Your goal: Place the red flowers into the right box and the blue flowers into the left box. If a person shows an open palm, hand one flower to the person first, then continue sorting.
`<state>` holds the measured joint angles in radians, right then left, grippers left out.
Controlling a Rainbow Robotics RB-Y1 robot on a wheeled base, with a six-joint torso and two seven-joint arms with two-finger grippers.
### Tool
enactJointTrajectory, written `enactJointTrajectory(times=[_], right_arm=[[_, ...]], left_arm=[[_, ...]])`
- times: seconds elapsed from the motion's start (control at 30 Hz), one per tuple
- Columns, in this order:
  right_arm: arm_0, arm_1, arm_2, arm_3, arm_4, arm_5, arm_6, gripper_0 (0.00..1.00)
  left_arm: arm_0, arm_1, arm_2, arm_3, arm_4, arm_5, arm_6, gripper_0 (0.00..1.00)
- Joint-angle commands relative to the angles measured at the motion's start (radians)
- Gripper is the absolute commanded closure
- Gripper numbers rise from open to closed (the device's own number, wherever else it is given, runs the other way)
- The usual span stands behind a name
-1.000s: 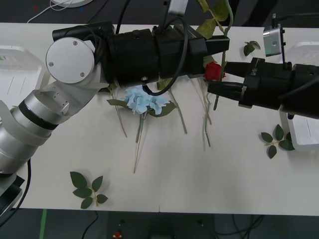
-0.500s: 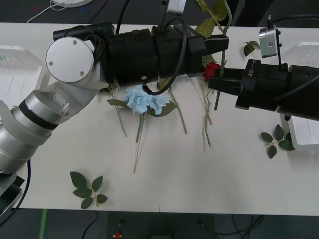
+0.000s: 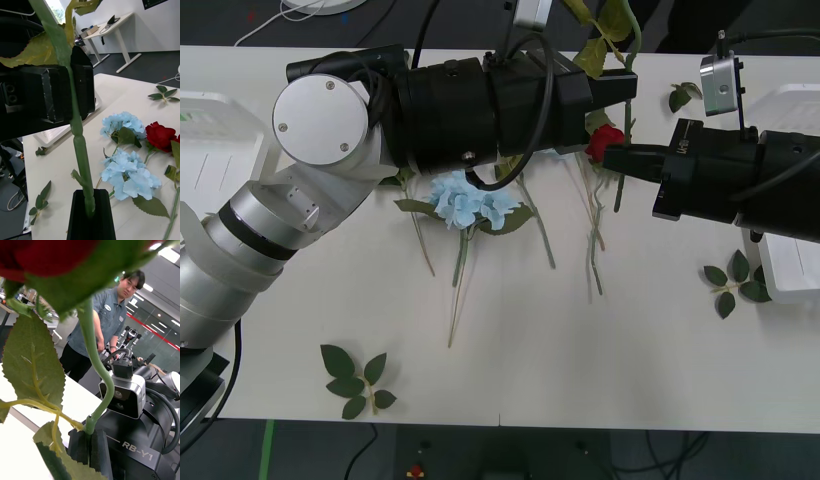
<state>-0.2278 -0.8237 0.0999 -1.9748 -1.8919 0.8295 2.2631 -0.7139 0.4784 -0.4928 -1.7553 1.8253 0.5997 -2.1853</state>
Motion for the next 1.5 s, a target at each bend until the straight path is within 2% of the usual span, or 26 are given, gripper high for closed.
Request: enactJointTrajectory(times=[0.03,0.13,0.17,0.2,0.23,0.27,0.3,0.67,0.83,1.0,1.13,1.3,1.4,1.5], right_arm=[[-0.036,-0.034,0.001,-0.009,-0.019,-0.01,0.036,1.0],[-0.034,-0.034,0.001,-0.009,-0.021,-0.01,0.033,1.0],[-0.034,-0.034,0.0,-0.007,-0.023,-0.01,0.032,1.0],[-0.034,-0.034,0.001,-0.009,-0.023,-0.01,0.03,1.0],[-0.034,-0.034,0.001,-0.007,-0.023,-0.01,0.03,1.0],[-0.034,-0.034,0.0,-0.009,-0.023,-0.01,0.027,1.0],[-0.034,-0.034,0.001,-0.007,-0.021,-0.01,0.026,1.0],[-0.034,-0.038,-0.003,0.01,-0.021,-0.02,-0.008,1.0],[-0.021,-0.075,-0.04,0.017,0.014,-0.02,-0.089,1.0],[0.064,-0.164,-0.144,0.019,0.085,-0.02,-0.198,1.0],[0.179,-0.247,-0.276,0.024,0.158,-0.016,-0.286,1.0],[0.283,-0.299,-0.442,0.06,0.223,0.071,-0.387,1.0],[0.32,-0.321,-0.497,0.102,0.274,0.109,-0.433,1.0],[0.331,-0.342,-0.5,0.16,0.339,0.109,-0.484,1.0]], left_arm=[[-0.044,-0.021,0.0,-0.01,0.012,-0.009,0.044,1.0],[-0.044,-0.021,0.0,-0.01,0.012,-0.009,0.044,0.99],[-0.044,-0.021,0.0,-0.01,0.012,-0.009,0.044,0.81],[-0.044,-0.021,0.0,-0.01,0.012,-0.009,0.044,0.45],[-0.044,-0.021,0.0,-0.01,0.012,-0.009,0.044,0.25],[-0.044,-0.021,0.0,-0.01,0.012,-0.009,0.044,0.07],[-0.044,-0.021,0.0,-0.01,0.012,-0.009,0.044,0.0],[-0.044,-0.021,0.0,-0.01,0.012,-0.009,0.044,0.0],[-0.044,-0.021,0.0,-0.01,0.012,-0.009,0.044,0.0],[-0.044,-0.021,0.0,-0.01,0.012,-0.009,0.044,0.0],[-0.044,-0.021,0.0,-0.01,0.012,-0.009,0.044,0.0],[-0.022,-0.017,-0.01,0.004,0.012,-0.006,0.042,0.0],[-0.027,-0.001,-0.004,0.002,0.043,-0.008,0.035,0.0],[-0.033,0.019,0.02,-0.003,0.062,-0.008,0.028,0.0]])
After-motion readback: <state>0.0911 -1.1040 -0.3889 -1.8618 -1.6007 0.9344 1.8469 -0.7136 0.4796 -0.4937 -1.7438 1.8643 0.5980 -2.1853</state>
